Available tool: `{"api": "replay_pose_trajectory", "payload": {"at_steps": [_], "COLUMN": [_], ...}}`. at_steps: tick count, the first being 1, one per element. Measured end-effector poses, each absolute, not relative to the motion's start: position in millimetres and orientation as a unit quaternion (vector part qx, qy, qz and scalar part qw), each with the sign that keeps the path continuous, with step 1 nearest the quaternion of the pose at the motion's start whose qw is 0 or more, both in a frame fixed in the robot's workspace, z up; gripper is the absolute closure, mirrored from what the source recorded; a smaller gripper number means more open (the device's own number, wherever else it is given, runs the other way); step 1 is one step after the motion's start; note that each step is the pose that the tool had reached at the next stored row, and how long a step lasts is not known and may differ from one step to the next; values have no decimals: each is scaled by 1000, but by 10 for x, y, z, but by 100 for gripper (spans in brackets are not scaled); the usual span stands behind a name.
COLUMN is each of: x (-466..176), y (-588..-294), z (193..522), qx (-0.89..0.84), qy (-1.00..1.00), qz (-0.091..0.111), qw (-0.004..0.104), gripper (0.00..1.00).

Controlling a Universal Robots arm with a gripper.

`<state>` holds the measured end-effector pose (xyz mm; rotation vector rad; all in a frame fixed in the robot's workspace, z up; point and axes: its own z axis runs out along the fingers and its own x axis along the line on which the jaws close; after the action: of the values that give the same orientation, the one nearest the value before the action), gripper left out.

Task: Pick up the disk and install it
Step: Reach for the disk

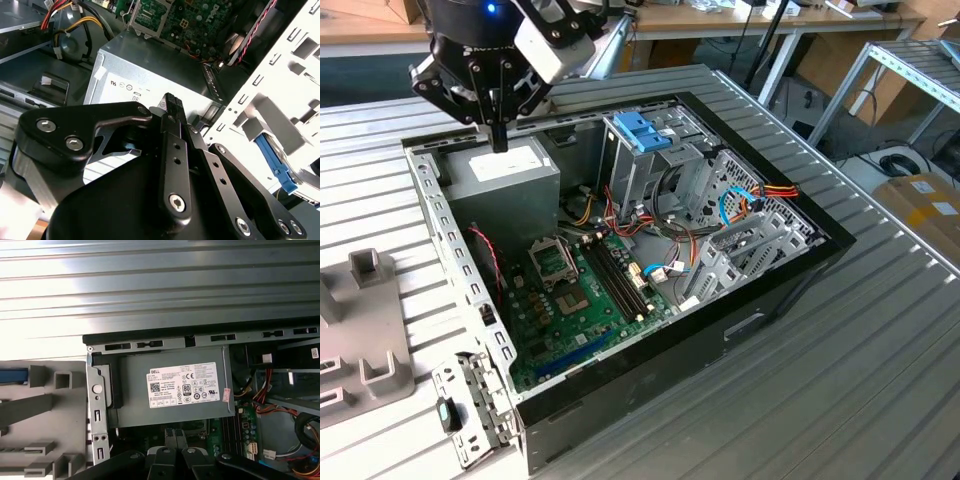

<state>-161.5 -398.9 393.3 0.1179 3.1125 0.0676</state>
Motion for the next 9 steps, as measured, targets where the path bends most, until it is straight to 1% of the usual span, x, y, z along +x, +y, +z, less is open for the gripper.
{"api": "replay_pose_trajectory", "payload": {"at_steps": [9], "x": [-1659], "y": [-3989], "z": [3933], "qx": [38], "qy": [999], "qz": [22], "qw": [13], "gripper": [90]}}
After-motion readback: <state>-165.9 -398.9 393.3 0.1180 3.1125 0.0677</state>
